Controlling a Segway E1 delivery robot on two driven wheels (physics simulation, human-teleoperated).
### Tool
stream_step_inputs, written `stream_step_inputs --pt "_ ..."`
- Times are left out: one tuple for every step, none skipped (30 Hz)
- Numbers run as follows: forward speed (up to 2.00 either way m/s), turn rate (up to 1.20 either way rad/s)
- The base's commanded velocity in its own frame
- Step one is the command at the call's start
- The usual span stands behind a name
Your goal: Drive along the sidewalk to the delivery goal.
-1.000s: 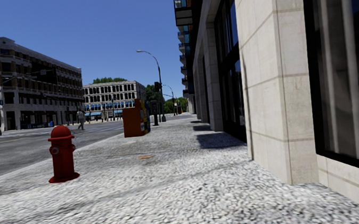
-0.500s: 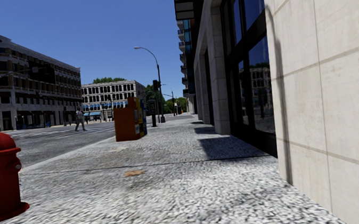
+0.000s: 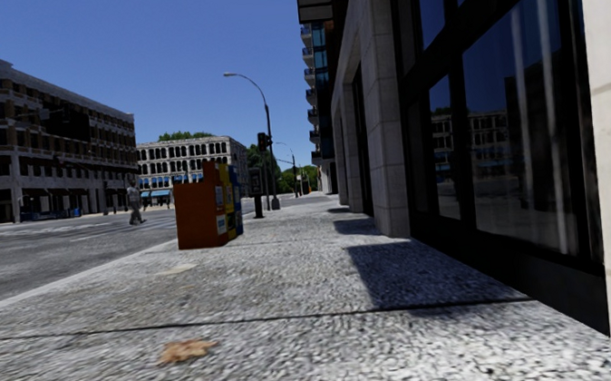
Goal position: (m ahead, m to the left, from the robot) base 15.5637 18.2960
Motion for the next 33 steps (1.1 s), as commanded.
stream_step_inputs --pt "2.0 0.0" --pt "2.0 0.0" --pt "2.0 0.0" --pt "2.0 0.0" --pt "2.0 0.0" --pt "2.0 0.0" --pt "2.0 0.0" --pt "2.0 0.0" --pt "2.0 0.0" --pt "2.0 0.0" --pt "2.0 0.0" --pt "2.0 0.0" --pt "2.0 0.0" --pt "2.0 0.0" --pt "2.0 0.0" --pt "2.0 0.0" --pt "2.0 0.0" --pt "2.0 0.0" --pt "2.0 0.0" --pt "2.0 0.0" --pt "2.0 0.0" --pt "2.0 0.0" --pt "2.0 0.0" --pt "2.0 0.0" --pt "2.0 0.0" --pt "2.0 0.0" --pt "2.0 0.0" --pt "2.0 0.0" --pt "2.0 0.0" --pt "2.0 0.0" --pt "2.0 0.0" --pt "2.0 0.0" --pt "2.0 0.0"
